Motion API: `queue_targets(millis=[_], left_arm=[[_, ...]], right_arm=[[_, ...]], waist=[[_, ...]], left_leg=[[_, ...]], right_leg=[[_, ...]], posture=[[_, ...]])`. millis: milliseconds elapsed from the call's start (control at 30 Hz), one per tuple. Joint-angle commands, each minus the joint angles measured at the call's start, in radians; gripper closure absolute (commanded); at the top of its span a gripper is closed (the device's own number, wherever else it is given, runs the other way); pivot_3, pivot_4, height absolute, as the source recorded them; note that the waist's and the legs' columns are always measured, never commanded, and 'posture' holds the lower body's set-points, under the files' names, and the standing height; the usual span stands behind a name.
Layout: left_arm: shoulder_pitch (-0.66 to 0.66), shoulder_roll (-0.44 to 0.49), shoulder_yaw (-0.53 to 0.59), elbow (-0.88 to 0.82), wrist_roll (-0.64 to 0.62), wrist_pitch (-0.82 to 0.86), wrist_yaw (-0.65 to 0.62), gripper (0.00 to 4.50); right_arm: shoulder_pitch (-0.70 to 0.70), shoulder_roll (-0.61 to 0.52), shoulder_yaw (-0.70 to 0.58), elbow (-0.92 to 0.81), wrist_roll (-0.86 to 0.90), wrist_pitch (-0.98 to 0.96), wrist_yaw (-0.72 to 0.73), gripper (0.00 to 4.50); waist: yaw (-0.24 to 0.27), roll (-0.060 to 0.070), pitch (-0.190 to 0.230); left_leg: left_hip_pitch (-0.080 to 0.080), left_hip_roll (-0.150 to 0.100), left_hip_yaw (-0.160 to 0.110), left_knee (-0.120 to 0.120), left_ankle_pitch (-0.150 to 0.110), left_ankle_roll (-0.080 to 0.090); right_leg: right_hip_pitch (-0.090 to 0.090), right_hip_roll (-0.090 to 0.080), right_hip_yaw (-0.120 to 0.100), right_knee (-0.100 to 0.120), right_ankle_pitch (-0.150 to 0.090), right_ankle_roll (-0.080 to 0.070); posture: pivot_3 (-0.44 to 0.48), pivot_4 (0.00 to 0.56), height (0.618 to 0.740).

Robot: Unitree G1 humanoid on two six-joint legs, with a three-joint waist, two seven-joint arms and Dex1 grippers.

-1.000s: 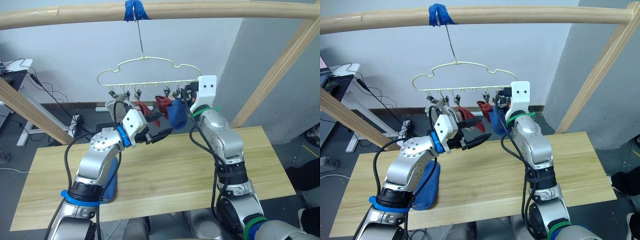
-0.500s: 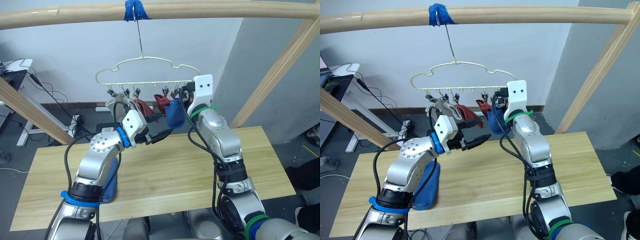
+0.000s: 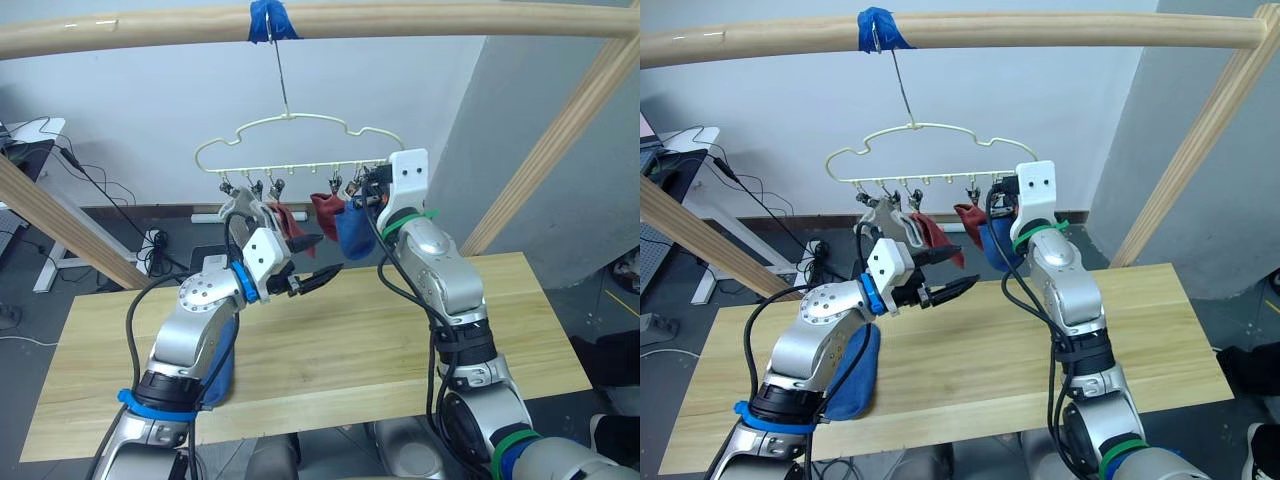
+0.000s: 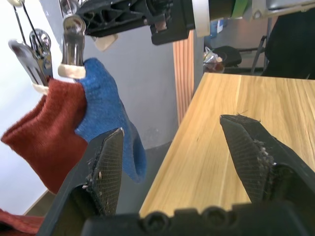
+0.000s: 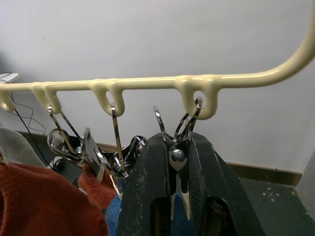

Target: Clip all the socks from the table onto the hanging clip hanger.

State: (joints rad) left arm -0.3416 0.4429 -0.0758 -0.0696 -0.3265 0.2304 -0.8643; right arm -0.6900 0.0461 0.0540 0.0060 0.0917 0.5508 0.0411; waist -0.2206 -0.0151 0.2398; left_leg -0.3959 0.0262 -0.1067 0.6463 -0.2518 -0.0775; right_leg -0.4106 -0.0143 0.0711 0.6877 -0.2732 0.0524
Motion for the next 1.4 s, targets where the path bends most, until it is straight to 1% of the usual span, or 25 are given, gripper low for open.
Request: queue_targets(millis=[33, 100, 167, 200, 233, 300, 500, 1000, 1100, 1133, 1400], left_arm=[[0.009, 0.010, 0.007, -0.037, 0.003, -0.019, -0.002, 1.01], [0.014, 0.009, 0.006, -0.039, 0.004, -0.021, -0.001, 1.01], [0.015, 0.008, 0.004, -0.039, 0.005, -0.022, 0.001, 1.01], [0.014, 0.008, 0.003, -0.037, 0.006, -0.022, 0.000, 1.01], [0.013, 0.007, 0.003, -0.036, 0.007, -0.022, 0.000, 1.01], [0.009, 0.005, 0.003, -0.032, 0.009, -0.023, -0.001, 1.01], [0.002, -0.001, 0.001, -0.025, 0.013, -0.025, -0.003, 1.01], [-0.011, -0.008, -0.001, -0.021, 0.018, -0.026, -0.002, 1.01], [-0.015, -0.009, -0.002, -0.016, 0.020, -0.030, -0.005, 1.01], [-0.016, -0.009, -0.002, -0.015, 0.020, -0.030, -0.006, 1.01], [-0.025, -0.006, -0.005, -0.004, 0.023, -0.037, -0.009, 1.01]], right_arm=[[-0.001, 0.000, 0.002, -0.053, -0.004, -0.007, 0.000, 4.38], [0.008, -0.001, 0.000, -0.062, -0.003, 0.002, -0.005, 4.38], [0.018, -0.002, -0.005, -0.070, -0.004, 0.012, -0.012, 3.62], [0.023, -0.004, -0.004, -0.074, -0.004, 0.020, -0.012, 3.37], [0.028, -0.007, -0.001, -0.078, -0.006, 0.027, -0.012, 2.91], [0.035, -0.011, 0.005, -0.084, -0.009, 0.041, -0.010, 2.26], [0.032, -0.010, 0.007, -0.082, -0.010, 0.045, -0.012, 2.26], [-0.003, -0.007, 0.011, -0.041, -0.047, -0.033, -0.027, 2.26], [-0.005, -0.004, 0.004, -0.038, -0.043, -0.038, -0.032, 2.77], [-0.006, -0.004, 0.004, -0.038, -0.042, -0.038, -0.031, 3.03], [-0.010, -0.004, 0.008, -0.032, -0.040, -0.044, -0.022, 3.03]], waist=[[0.000, 0.000, 0.000], [0.000, 0.000, 0.000], [0.000, 0.000, 0.000], [0.000, 0.000, 0.000], [0.000, 0.000, 0.000], [0.000, 0.000, 0.000], [0.000, 0.000, 0.000], [-0.001, 0.000, 0.000], [-0.001, 0.000, 0.000], [-0.001, 0.000, 0.000], [-0.001, 0.000, 0.000]], left_leg=[[0.000, 0.000, 0.000, 0.000, 0.000, 0.000], [0.000, 0.000, 0.000, 0.000, 0.000, 0.000], [0.000, 0.000, 0.000, 0.000, 0.000, 0.000], [0.000, 0.000, 0.000, 0.000, 0.000, 0.000], [0.000, 0.000, 0.000, 0.000, 0.000, 0.000], [0.000, 0.000, 0.000, 0.000, 0.000, 0.000], [0.000, 0.000, 0.000, 0.000, 0.000, 0.000], [0.000, 0.000, 0.000, 0.000, 0.000, 0.000], [0.000, 0.000, 0.000, 0.000, 0.000, 0.000], [0.000, 0.000, 0.000, 0.000, 0.000, 0.000], [0.000, 0.000, 0.000, 0.000, 0.000, 0.000]], right_leg=[[0.000, 0.000, 0.000, 0.000, 0.000, 0.000], [0.000, 0.000, 0.000, 0.000, 0.000, 0.000], [0.000, 0.000, 0.000, 0.000, 0.000, 0.000], [0.000, 0.000, 0.000, 0.000, 0.000, 0.000], [0.000, 0.000, 0.000, 0.000, 0.000, 0.000], [0.000, 0.000, 0.000, 0.000, 0.000, 0.000], [0.000, 0.000, 0.000, 0.000, 0.000, 0.000], [0.000, 0.000, 0.000, 0.000, 0.000, 0.000], [0.000, 0.000, 0.000, 0.001, 0.000, 0.000], [0.000, 0.000, 0.000, 0.001, 0.000, 0.000], [0.000, 0.000, 0.000, 0.001, 0.000, 0.000]], posture=[[-0.229, 0.167, 0.730], [-0.229, 0.167, 0.730], [-0.231, 0.168, 0.730], [-0.232, 0.170, 0.730], [-0.232, 0.170, 0.730], [-0.236, 0.171, 0.730], [-0.236, 0.170, 0.730], [-0.235, 0.154, 0.730], [-0.236, 0.154, 0.730], [-0.237, 0.154, 0.730], [-0.236, 0.150, 0.730]])
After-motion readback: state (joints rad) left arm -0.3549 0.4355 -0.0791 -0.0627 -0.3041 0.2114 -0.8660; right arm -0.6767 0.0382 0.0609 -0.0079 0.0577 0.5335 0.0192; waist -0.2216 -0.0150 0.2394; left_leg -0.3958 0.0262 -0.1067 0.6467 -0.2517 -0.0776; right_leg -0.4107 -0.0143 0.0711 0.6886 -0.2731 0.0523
